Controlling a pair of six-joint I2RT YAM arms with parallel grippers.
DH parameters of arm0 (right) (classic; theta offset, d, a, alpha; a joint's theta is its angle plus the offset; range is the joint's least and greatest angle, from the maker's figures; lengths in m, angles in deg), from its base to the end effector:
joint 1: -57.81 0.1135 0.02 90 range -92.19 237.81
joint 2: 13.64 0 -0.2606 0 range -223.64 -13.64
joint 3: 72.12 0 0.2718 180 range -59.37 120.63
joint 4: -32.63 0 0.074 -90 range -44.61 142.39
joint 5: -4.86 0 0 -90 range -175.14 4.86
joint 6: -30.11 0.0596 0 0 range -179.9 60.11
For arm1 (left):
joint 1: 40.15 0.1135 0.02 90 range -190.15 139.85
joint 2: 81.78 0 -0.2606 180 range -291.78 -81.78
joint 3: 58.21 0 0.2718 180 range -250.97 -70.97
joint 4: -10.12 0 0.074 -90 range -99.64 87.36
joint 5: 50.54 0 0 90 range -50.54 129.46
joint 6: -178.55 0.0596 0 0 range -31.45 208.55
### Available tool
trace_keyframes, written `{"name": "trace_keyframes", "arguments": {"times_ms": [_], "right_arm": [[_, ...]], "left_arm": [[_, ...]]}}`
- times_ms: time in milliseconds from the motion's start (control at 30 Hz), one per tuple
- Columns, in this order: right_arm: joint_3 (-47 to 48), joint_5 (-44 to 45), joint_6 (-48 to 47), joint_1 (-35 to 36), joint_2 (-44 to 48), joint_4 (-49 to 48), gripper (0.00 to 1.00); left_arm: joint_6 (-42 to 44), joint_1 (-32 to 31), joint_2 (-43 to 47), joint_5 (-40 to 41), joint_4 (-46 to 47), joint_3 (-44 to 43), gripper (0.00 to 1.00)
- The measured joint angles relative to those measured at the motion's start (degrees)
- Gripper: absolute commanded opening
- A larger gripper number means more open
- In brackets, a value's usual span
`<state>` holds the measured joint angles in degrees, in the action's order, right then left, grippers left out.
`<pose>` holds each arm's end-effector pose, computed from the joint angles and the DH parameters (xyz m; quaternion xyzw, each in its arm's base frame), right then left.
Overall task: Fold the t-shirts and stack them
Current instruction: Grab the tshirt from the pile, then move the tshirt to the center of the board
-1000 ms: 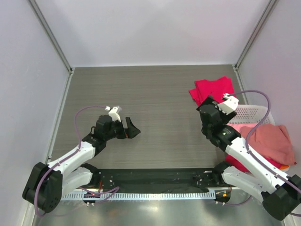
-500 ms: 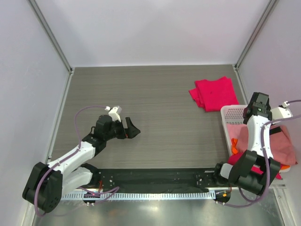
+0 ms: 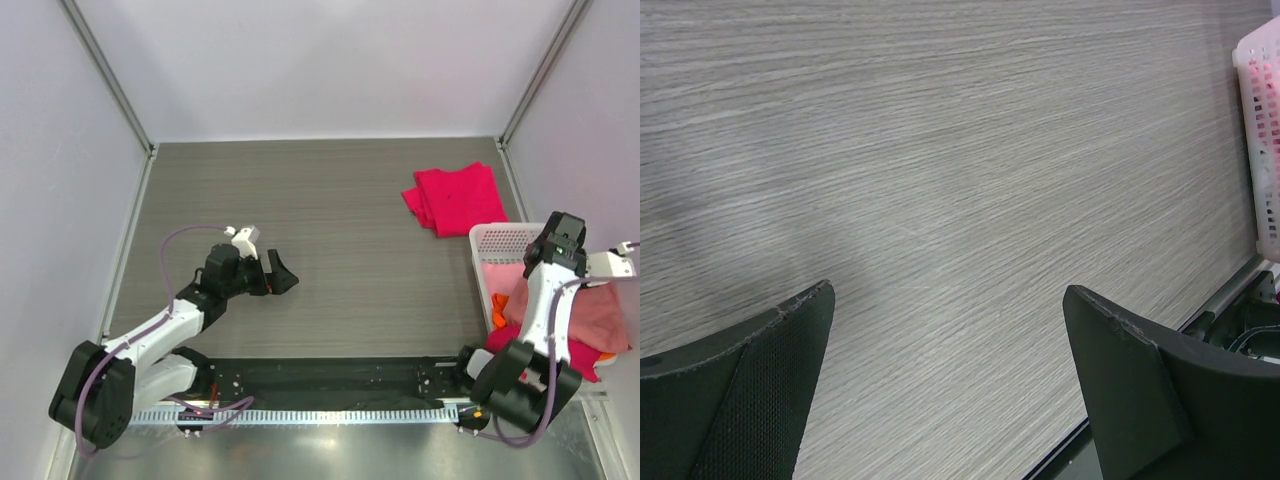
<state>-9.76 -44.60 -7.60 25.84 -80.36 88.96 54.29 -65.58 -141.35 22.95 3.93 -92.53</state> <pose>0.1885 -0.1633 0.2282 0.6738 0.6143 -0.2881 0.2927 0.2146 -0.1208 0.1539 0.0036 0.8660 -0.3495 0.3575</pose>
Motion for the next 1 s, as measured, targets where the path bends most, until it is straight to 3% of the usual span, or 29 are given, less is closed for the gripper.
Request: {"name": "trace_keyframes", "arguments": {"times_ms": [133,300,533,767,867,1000], "right_arm": [[2.0,-1.5,-3.3,0.4,12.4,2.0,0.01],[15.9,-13.3,-8.5,0.5,21.6,4.7,0.01],[41.5,-36.9,-9.2,0.8,17.4,9.6,0.01],[51.7,-52.2,-10.2,2.4,6.0,13.2,0.01],[53.4,-49.6,-11.7,8.9,1.2,16.8,0.01],[56.8,-40.2,-12.9,27.6,-6.5,19.6,0.01]], "left_arm": [[0.0,0.0,-0.7,0.0,0.0,0.0,0.96],[0.0,0.0,-0.7,0.0,0.0,0.0,0.96],[0.0,0.0,-0.7,0.0,0.0,0.0,0.96],[0.0,0.0,-0.7,0.0,0.0,0.0,0.96],[0.0,0.0,-0.7,0.0,0.0,0.0,0.96],[0.0,0.0,-0.9,0.0,0.1,0.0,0.96]]}}
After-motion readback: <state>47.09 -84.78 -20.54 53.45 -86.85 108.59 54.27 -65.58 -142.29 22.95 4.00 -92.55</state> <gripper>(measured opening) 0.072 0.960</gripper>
